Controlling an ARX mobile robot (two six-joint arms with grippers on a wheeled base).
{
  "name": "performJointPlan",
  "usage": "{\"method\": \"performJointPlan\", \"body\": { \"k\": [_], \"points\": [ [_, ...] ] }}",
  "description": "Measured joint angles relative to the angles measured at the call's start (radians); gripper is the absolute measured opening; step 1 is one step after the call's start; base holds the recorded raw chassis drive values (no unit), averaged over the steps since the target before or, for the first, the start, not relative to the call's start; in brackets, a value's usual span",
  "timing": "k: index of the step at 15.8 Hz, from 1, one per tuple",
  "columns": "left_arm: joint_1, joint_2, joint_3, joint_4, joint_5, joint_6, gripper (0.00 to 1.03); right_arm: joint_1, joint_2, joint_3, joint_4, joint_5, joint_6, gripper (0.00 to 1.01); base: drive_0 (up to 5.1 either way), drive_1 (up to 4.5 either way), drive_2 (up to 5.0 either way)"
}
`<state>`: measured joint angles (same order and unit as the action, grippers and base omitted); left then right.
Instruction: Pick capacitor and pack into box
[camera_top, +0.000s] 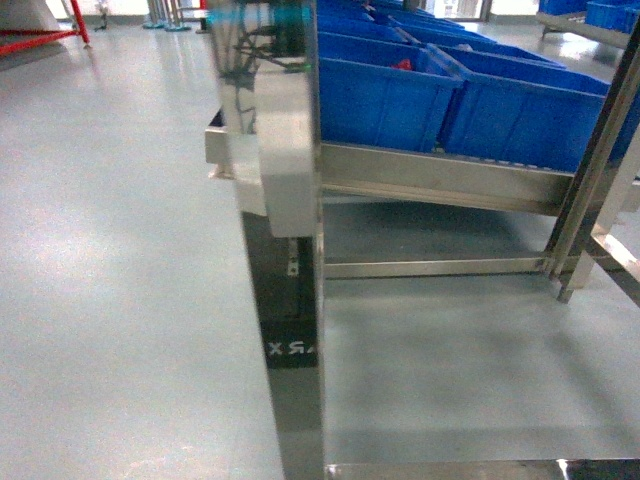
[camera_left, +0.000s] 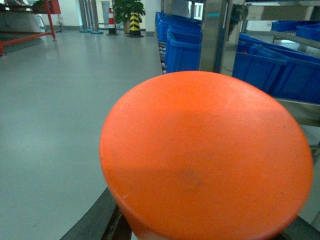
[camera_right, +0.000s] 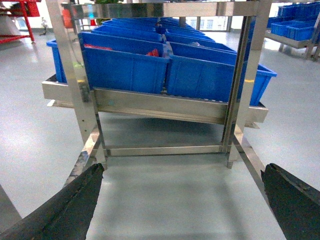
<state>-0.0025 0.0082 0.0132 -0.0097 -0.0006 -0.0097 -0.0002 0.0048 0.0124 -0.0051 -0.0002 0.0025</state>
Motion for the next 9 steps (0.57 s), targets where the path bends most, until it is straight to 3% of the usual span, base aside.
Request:
{"method": "performJointPlan", "body": {
  "k": [9],
  "points": [
    [0.0, 0.0, 0.0, 0.005, 0.0, 0.0, 0.44, 0.0, 0.0, 0.0, 0.003, 0.0, 0.0, 0.98, -4.9, 2.51, 2.5]
  ]
}}
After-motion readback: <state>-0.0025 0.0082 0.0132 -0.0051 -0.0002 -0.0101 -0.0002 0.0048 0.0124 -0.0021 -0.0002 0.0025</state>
